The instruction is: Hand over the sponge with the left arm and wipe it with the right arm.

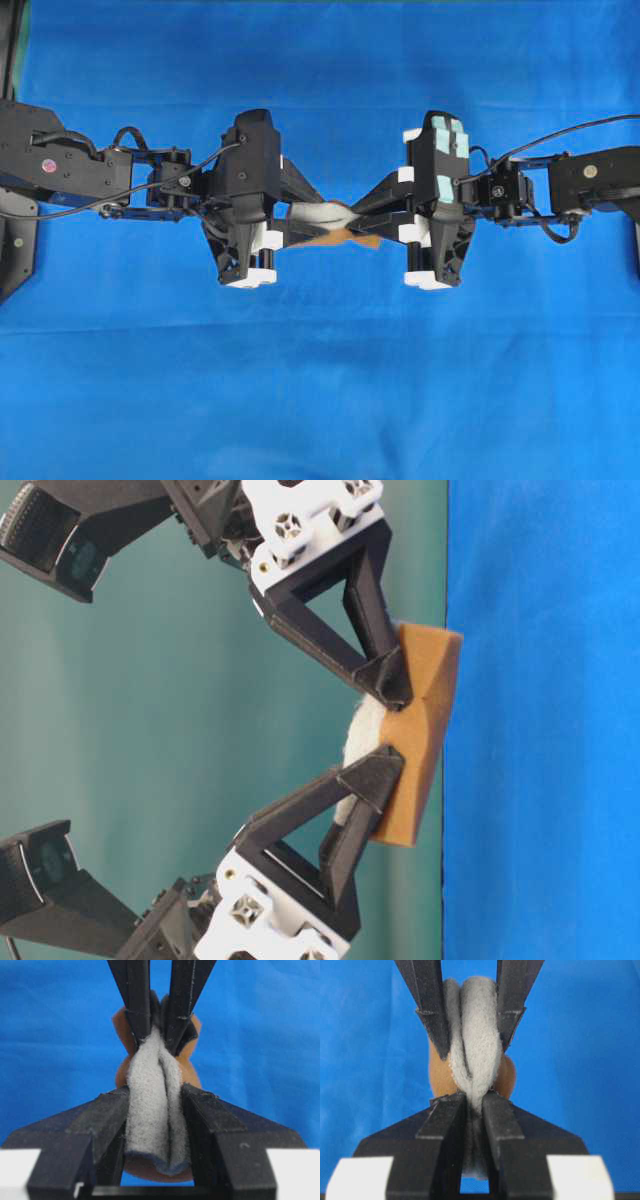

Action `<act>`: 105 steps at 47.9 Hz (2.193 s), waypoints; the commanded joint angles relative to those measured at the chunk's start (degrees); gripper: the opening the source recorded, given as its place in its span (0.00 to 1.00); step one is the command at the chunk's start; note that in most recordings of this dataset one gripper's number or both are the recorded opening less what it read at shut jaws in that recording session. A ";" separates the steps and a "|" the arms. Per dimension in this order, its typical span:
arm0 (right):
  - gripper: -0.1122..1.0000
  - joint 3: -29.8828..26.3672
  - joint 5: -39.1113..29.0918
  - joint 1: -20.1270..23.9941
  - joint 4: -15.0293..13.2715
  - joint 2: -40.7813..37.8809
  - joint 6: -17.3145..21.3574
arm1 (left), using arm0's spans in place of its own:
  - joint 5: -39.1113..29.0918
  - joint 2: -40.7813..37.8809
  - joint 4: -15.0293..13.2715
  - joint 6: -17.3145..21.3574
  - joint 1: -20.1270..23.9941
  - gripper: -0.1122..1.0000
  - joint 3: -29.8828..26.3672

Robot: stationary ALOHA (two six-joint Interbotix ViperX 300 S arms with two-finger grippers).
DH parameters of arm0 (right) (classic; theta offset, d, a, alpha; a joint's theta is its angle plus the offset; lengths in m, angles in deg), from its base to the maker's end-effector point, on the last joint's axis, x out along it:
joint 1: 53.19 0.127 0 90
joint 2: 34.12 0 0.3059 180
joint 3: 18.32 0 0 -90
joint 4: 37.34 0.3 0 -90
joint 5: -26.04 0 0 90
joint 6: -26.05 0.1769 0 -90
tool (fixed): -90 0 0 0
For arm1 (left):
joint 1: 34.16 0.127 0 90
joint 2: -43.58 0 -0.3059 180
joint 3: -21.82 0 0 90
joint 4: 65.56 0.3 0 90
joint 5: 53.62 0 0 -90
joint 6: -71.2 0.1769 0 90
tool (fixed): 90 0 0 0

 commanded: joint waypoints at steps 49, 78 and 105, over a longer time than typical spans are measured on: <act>0.23 -1.23 -2.55 0.18 -0.18 2.02 0.09 | 4.13 18.19 -0.09 -0.79 -1.67 0.91 13.80; 0.23 -1.93 0.44 2.02 1.41 -15.21 0.97 | 4.13 17.93 0.00 -0.44 -1.67 0.91 13.89; 0.23 -0.18 0.09 -9.93 -2.90 -13.45 -1.85 | 4.13 17.93 -0.09 -0.35 -1.67 0.91 13.97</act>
